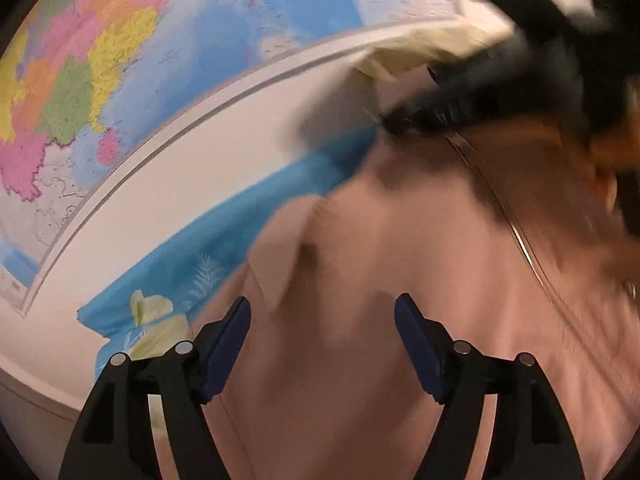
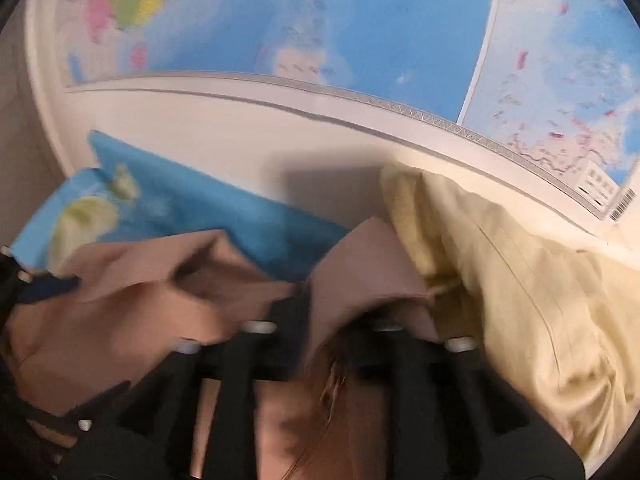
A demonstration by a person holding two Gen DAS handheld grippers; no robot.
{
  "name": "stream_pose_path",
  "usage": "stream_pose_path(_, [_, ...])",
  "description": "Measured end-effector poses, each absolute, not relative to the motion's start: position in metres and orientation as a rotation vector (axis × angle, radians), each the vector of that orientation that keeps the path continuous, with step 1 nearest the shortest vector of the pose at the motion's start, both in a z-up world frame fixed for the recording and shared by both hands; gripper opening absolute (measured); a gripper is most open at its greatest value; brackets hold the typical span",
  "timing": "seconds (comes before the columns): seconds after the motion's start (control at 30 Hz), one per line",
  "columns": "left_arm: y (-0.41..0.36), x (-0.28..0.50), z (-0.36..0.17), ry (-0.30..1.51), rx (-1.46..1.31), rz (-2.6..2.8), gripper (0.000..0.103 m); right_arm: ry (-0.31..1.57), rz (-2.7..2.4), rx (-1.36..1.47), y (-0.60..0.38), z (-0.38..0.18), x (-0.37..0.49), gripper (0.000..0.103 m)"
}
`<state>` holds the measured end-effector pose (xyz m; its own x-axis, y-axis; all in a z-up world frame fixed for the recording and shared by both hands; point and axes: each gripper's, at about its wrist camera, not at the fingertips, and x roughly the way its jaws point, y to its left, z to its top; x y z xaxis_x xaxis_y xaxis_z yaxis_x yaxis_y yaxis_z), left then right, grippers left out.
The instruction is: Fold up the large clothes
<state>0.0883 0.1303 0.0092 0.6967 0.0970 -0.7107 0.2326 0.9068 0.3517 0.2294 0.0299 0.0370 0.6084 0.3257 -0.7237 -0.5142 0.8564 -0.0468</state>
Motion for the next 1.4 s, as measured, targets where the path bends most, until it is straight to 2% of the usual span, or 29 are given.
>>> stream_pose_path(0.03, [0.128,0.074,0.011,0.792,0.455,-0.079,0.072,0.743,0.514,-0.237,0.019,0.050,0.211,0.077])
stream_pose_path(0.07, [0.129,0.062,0.012,0.780,0.459,-0.085,0.072,0.717,0.522,-0.239,0.011,0.058,0.196,0.079])
stream_pose_path(0.13, [0.133,0.022,0.021,0.743,0.439,-0.137,0.073,0.655,0.583,-0.268,-0.013,0.076,0.150,0.081])
stream_pose_path(0.27, [0.129,-0.053,0.024,0.723,0.449,-0.264,0.073,0.677,0.719,-0.334,-0.063,0.072,0.060,0.081])
stream_pose_path(0.33, [0.125,-0.086,0.020,0.726,0.436,-0.370,0.073,0.716,0.739,-0.402,-0.086,0.054,0.006,0.077])
stream_pose_path(0.53, [0.083,-0.152,-0.001,0.746,0.473,-0.538,0.073,0.820,0.737,-0.517,-0.127,0.000,-0.114,0.077])
stream_pose_path(0.7, [0.056,-0.181,-0.014,0.748,0.513,-0.638,0.073,0.766,0.618,-0.691,-0.116,-0.032,-0.156,0.079])
stream_pose_path(0.77, [0.045,-0.184,-0.020,0.758,0.541,-0.670,0.073,0.732,0.540,-0.723,-0.115,-0.045,-0.152,0.059])
stream_pose_path(0.83, [0.038,-0.182,-0.027,0.772,0.574,-0.678,0.074,0.741,0.522,-0.651,-0.117,-0.046,-0.137,0.023])
stream_pose_path(0.87, [0.033,-0.181,-0.031,0.784,0.592,-0.679,0.074,0.760,0.565,-0.568,-0.122,-0.040,-0.128,0.017])
stream_pose_path(0.93, [0.025,-0.184,-0.033,0.791,0.612,-0.690,0.074,0.757,0.634,-0.345,-0.136,-0.018,-0.109,0.012])
stream_pose_path(1.03, [0.018,-0.193,-0.028,0.767,0.634,-0.731,0.088,0.755,0.614,-0.153,-0.151,0.009,-0.084,0.009])
stream_pose_path(1.13, [0.015,-0.190,-0.024,0.758,0.657,-0.698,0.087,0.779,0.614,-0.025,-0.156,0.026,-0.060,0.009])
stream_pose_path(1.2, [0.016,-0.177,-0.025,0.779,0.665,-0.621,0.053,0.772,0.594,-0.028,-0.154,0.033,-0.054,0.011])
stream_pose_path(1.23, [0.022,-0.163,-0.024,0.818,0.638,-0.559,0.027,0.770,0.586,-0.035,-0.153,0.034,-0.053,0.017])
stream_pose_path(1.27, [0.033,-0.150,-0.019,0.866,0.554,-0.554,0.020,0.772,0.577,-0.041,-0.153,0.035,-0.055,0.022])
stream_pose_path(1.4, [0.072,-0.118,-0.001,0.889,0.372,-0.491,0.017,0.741,0.540,-0.108,-0.161,0.031,-0.087,0.050])
